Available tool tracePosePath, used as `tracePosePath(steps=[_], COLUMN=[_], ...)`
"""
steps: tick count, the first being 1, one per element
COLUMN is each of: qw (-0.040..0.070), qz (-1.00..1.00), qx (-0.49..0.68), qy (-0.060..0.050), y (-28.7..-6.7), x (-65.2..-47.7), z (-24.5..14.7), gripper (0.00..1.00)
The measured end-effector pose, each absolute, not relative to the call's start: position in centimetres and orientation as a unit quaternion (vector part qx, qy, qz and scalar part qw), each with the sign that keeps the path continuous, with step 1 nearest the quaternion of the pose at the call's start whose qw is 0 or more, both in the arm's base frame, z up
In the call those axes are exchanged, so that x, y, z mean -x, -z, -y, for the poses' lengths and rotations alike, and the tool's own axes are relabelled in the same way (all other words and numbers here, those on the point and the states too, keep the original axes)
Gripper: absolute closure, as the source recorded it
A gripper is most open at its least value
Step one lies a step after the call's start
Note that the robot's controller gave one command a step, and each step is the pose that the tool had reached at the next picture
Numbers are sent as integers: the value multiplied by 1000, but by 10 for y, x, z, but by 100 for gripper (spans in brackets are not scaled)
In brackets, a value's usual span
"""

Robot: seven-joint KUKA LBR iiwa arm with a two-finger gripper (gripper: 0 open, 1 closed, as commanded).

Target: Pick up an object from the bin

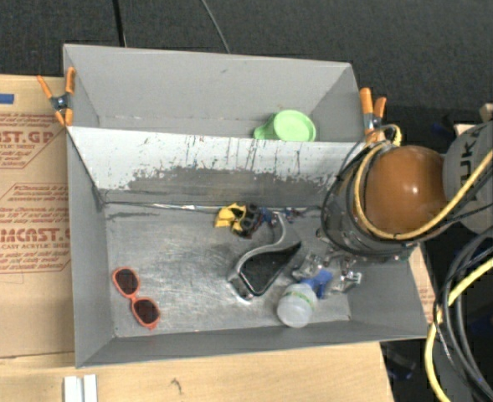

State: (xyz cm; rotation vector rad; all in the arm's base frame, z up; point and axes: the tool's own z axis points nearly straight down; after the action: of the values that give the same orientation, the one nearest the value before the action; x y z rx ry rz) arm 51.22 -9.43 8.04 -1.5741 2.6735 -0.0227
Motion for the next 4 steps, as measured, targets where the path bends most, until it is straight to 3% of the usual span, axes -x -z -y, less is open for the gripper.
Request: tracePosePath(steps=[1,2,3,4], qw=[0,4,-2,-1], qz=[-860,-862,-866,-866], qx=[511,507,501,499], qy=[-2,2,-4,-3], y=[-114,-137,-125,-175], x=[-503,-503,-500,-502], z=[89,87,88,91], gripper=[100,100,100,100])
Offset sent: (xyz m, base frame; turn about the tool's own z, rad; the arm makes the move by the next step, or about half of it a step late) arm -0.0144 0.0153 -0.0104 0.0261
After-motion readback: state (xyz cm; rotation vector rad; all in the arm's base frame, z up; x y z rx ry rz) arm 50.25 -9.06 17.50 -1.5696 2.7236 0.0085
